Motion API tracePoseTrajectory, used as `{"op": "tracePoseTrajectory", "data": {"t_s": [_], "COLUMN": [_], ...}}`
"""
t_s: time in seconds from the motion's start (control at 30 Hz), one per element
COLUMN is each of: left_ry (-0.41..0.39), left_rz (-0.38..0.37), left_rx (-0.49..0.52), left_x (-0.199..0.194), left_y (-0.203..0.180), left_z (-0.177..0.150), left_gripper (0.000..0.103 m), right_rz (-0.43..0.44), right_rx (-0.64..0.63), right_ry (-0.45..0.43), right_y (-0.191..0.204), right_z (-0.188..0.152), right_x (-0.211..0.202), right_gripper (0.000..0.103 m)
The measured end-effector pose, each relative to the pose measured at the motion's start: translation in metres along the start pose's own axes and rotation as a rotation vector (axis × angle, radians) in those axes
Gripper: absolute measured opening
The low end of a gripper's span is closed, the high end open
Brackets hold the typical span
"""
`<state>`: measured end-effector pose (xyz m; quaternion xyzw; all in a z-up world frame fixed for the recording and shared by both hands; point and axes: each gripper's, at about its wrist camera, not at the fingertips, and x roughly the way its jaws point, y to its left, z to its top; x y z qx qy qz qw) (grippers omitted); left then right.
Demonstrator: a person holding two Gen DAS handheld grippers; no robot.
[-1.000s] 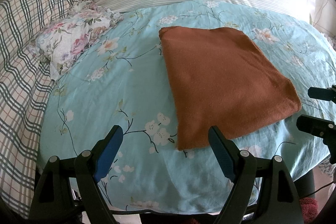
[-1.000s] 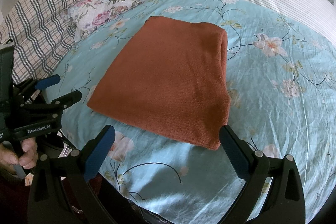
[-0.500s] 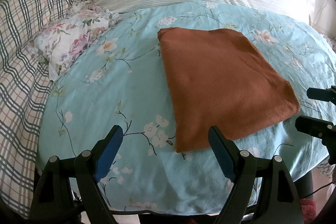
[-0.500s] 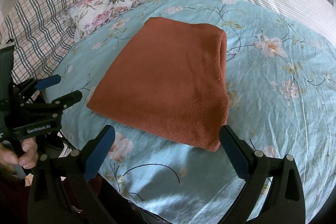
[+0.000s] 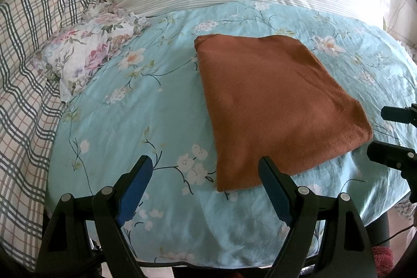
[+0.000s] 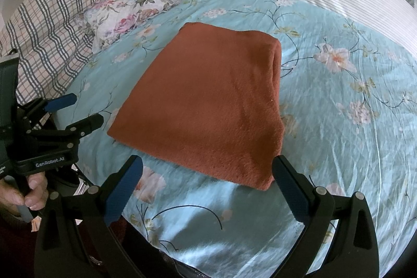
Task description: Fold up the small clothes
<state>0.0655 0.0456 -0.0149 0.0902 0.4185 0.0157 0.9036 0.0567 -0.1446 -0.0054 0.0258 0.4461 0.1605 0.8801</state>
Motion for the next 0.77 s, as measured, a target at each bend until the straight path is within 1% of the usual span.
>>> {"op": "tracePoseTrajectory", "data": {"t_s": [0.1,0.17,0.33,0.77], "left_ry": [-0.003,-0.006,-0.017,0.008], "left_rz": [-0.030,-0.041,-0.030,-0.023], "left_rx": [-0.019,-0.028,-0.023,-0.034], "left_x": [0.003,0.006,0.011,0.024], "left_y": [0.003,0.004,0.001,0.004], "left_z": [0.005,0.010,0.019,0.028], "left_gripper": [0.084,0.084,0.084,0.085], "right_rz": [-0.007,-0.021,-0.027,-0.006], "right_rx": [-0.013,-0.009,0.003,0.011], "right_ry": [-0.023,-0.021,-0.020,-0.012], "right_y": [-0.003,-0.006,-0.015,-0.020], "right_z": [0.006,0.009,0.020,0.028], "right_x": [-0.001,0.001,0.009,0.023], "right_gripper": [0.099,0.099,0.099,0.099]}}
